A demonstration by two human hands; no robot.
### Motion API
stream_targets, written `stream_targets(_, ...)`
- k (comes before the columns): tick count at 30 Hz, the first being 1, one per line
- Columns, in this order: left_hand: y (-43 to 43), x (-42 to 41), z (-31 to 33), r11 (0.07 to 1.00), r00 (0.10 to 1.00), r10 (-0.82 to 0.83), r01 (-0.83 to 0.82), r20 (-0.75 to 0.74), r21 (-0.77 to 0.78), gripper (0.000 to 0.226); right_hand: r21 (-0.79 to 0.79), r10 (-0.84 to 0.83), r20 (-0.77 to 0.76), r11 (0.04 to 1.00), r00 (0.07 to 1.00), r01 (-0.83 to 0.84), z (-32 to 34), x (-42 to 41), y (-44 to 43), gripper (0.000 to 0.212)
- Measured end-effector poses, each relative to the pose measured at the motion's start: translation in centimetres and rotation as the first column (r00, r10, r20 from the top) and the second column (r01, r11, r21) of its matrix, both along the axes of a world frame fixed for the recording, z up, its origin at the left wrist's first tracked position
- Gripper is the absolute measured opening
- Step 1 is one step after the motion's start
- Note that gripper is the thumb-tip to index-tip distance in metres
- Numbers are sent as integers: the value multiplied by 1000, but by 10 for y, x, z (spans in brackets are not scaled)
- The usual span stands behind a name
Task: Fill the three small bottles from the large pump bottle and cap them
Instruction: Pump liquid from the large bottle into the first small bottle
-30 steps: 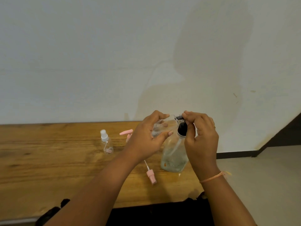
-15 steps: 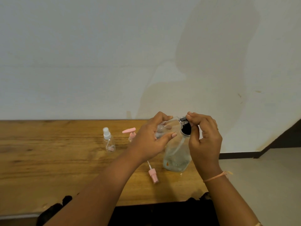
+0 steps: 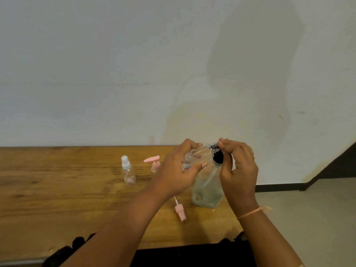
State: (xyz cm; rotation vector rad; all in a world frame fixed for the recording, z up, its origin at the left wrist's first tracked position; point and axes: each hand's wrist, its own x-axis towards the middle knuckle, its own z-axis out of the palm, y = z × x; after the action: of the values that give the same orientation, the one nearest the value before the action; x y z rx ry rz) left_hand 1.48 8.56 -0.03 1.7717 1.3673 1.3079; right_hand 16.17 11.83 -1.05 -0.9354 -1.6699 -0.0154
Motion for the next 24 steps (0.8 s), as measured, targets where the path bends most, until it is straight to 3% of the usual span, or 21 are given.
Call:
stream_targets(8,1,-2,4,999,1000,1,-1,1,38,28,22,-22,-19,1000,1000,22,7,-4,-3,23)
stream_targets(15,0,0,-3,1000,999,-10,11,33,-18,23,9,-7,15,1000,1000,7,-2,-1,0,26)
stream_targets(24,4,-1,0,998,1000,-4,2,22,56,27,22,-14,-9,1000,1000,15,7,-1,1,20)
